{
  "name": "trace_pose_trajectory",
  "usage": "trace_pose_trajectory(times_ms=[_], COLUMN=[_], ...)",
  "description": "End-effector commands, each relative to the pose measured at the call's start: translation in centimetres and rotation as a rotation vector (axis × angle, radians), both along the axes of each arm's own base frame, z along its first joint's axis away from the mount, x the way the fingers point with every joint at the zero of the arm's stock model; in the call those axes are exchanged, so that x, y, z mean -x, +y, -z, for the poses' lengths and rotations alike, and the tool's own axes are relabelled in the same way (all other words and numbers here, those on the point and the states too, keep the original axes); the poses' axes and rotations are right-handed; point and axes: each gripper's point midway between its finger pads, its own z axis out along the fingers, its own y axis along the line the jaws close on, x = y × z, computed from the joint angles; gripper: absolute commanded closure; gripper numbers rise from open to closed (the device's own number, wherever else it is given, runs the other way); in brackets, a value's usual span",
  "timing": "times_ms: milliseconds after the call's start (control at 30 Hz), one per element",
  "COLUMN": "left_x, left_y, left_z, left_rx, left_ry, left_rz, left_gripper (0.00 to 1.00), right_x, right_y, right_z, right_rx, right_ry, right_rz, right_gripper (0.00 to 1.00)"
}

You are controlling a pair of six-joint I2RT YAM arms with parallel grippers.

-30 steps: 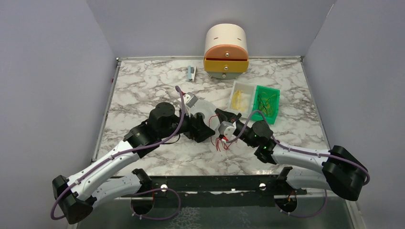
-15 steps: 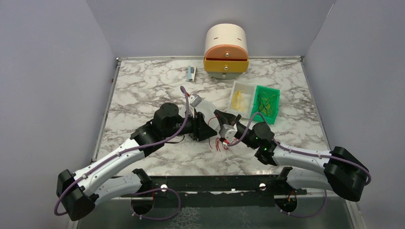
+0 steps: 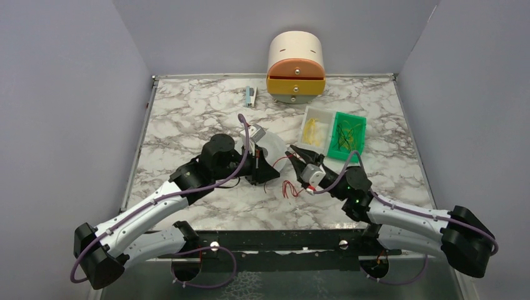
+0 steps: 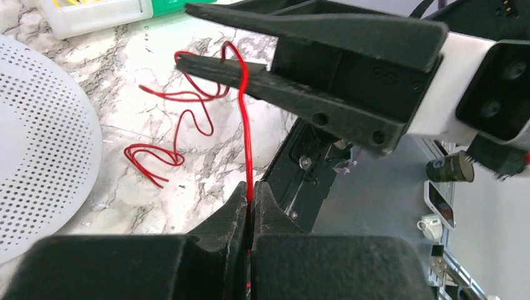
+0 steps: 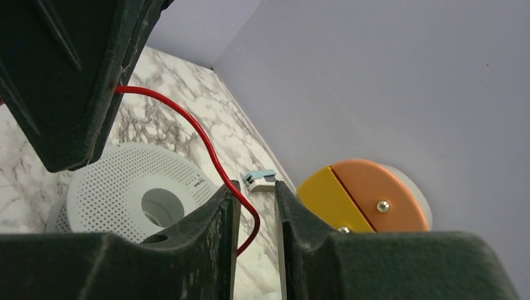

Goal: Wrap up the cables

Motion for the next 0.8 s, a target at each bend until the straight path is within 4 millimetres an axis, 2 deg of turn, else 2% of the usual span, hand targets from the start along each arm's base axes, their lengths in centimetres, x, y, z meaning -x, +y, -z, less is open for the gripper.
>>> trace_pose_trajectory(times_ms=[0,233,333,467,600,767], left_x=[-0.4,-0.1,0.2,0.9,1.8,2.5], left_y=[0.4,0.6,0.6,0.6,0.6,0.9], left_z=[-2.4,-3.7,-3.9,-4.1,-4.0,-3.6], left_rx=[-0.013,-0.04,-0.049,-0.06,-0.068,-0.081], left_ry=[-0.096,-0.161,-0.184,-0.2,-0.201,-0.201], left_rz=[0.008,0.061,0.09,0.15,0.209,0.242], left_gripper=[1.0,1.0,1.0,1.0,1.0,1.0], right_x=[2.2,6.5,8.2,8.6,8.0,7.9], right_y=[0.0,0.0,0.0,-0.4,-1.3,-1.8], right_z=[0.7,1.3,1.1,0.6,0.6,0.9], right_rx=[-0.043,-0.042,-0.029,-0.078,-0.102,-0.12], right_ry=[0.145,0.381,0.493,0.674,0.807,0.91], right_rz=[-0.093,-0.269,-0.329,-0.301,-0.202,-0.149], right_gripper=[0.66,0.56,0.55,0.52,0.52,0.42])
